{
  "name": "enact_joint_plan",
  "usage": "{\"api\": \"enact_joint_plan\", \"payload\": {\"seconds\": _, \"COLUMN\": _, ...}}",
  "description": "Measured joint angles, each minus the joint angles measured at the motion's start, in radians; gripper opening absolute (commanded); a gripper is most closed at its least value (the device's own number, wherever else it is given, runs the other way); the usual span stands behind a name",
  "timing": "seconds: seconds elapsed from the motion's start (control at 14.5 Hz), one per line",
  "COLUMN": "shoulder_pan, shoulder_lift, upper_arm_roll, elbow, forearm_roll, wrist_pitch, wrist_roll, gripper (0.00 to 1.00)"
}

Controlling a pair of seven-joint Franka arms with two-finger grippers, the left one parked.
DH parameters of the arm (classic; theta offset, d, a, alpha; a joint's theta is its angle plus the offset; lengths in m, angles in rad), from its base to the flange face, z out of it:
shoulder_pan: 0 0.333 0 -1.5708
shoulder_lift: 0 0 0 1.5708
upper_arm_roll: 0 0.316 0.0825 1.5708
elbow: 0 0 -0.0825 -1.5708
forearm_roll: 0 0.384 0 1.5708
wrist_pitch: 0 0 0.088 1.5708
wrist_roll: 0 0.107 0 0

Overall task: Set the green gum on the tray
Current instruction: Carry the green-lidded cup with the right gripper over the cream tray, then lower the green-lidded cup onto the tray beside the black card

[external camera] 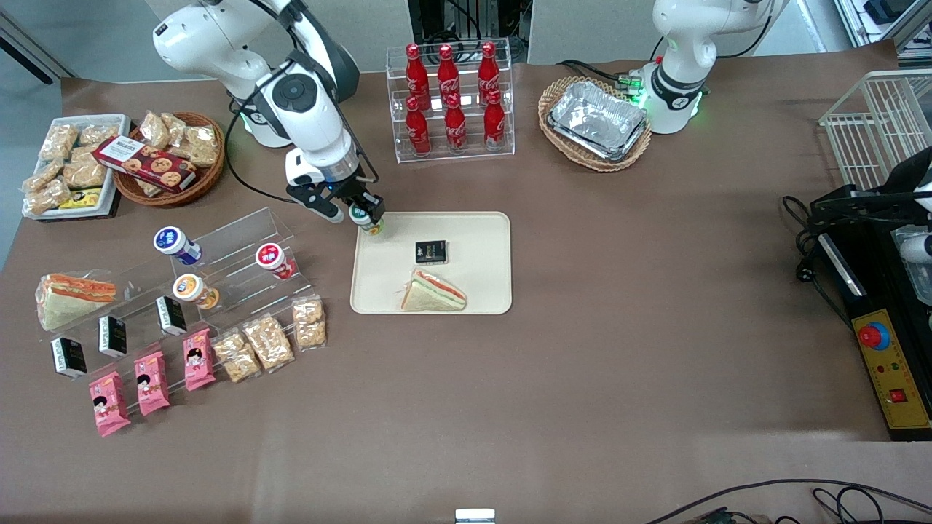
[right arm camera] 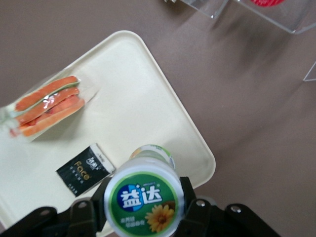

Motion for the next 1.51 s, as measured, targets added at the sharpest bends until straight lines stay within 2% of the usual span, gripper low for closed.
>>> {"api": "enact_joint_plan", "payload": {"seconds": 0.14, "shoulder_pan": 0.003, "shoulder_lift": 0.042, "upper_arm_roll": 0.003, "elbow": -0.014, "forearm_roll": -0.033, "wrist_pitch": 0.059, "wrist_roll": 0.044, "gripper": 0.51}}
{"api": "enact_joint_plan", "payload": {"seconds": 0.41, "shoulder_pan": 0.005, "shoulder_lift": 0.136, "upper_arm_roll": 0.006, "elbow": -0.017, "forearm_roll": -0.166, "wrist_pitch": 0.147, "wrist_roll": 0.184, "gripper": 0.51}}
{"api": "enact_joint_plan", "payload": {"seconds": 0.62, "shoulder_pan": 0.005, "shoulder_lift": 0.191, "upper_arm_roll": 0.007, "elbow": -0.018, "forearm_roll": -0.219, "wrist_pitch": 0.196, "wrist_roll": 0.240, "gripper": 0.53}}
{"api": "enact_joint_plan", "payload": {"seconds": 0.69, "shoulder_pan": 0.005, "shoulder_lift": 0.204, "upper_arm_roll": 0.007, "elbow": -0.018, "forearm_roll": -0.223, "wrist_pitch": 0.209, "wrist_roll": 0.244, "gripper": 0.61}}
{"api": "enact_joint_plan", "payload": {"seconds": 0.76, "shoulder_pan": 0.005, "shoulder_lift": 0.214, "upper_arm_roll": 0.007, "elbow": -0.018, "forearm_roll": -0.224, "wrist_pitch": 0.217, "wrist_roll": 0.245, "gripper": 0.84}}
{"api": "enact_joint_plan", "payload": {"seconds": 0.83, "shoulder_pan": 0.005, "shoulder_lift": 0.220, "upper_arm_roll": 0.007, "elbow": -0.018, "forearm_roll": -0.224, "wrist_pitch": 0.223, "wrist_roll": 0.245, "gripper": 1.00}}
{"api": "enact_joint_plan", "payload": {"seconds": 1.51, "shoulder_pan": 0.005, "shoulder_lift": 0.222, "upper_arm_roll": 0.007, "elbow": -0.013, "forearm_roll": -0.225, "wrist_pitch": 0.226, "wrist_roll": 0.271, "gripper": 1.00}}
